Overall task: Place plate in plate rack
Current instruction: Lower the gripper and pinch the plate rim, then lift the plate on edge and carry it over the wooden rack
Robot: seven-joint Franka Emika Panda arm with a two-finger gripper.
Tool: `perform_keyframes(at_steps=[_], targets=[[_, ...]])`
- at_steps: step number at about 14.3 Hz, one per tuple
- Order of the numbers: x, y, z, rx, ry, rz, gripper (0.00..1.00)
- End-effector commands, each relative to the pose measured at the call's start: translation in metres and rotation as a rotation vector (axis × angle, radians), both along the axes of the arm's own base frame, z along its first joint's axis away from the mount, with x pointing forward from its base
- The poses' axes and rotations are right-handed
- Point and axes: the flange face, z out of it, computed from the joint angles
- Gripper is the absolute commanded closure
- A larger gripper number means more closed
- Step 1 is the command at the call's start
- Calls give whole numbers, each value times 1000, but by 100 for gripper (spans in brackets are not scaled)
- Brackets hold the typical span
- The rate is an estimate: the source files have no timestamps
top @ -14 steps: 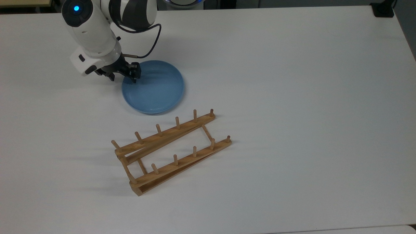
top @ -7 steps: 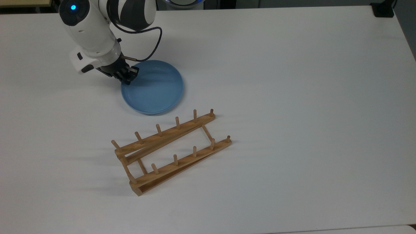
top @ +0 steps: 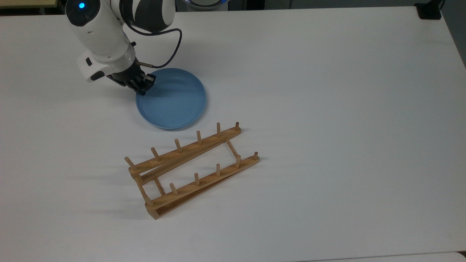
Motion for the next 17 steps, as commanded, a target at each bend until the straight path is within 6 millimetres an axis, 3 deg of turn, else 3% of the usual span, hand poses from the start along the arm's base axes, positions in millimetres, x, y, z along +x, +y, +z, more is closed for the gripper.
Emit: perform_keyframes(at_steps=[1, 4, 11, 15, 17], targets=[[-3, 1, 20, 2, -39, 23, 100], [-3, 0, 27, 1, -52, 34, 100], [14, -8, 94, -19, -141, 31, 100], [26, -1, 149, -49, -245, 66, 100], [35, 20, 189, -66, -323, 105, 100]])
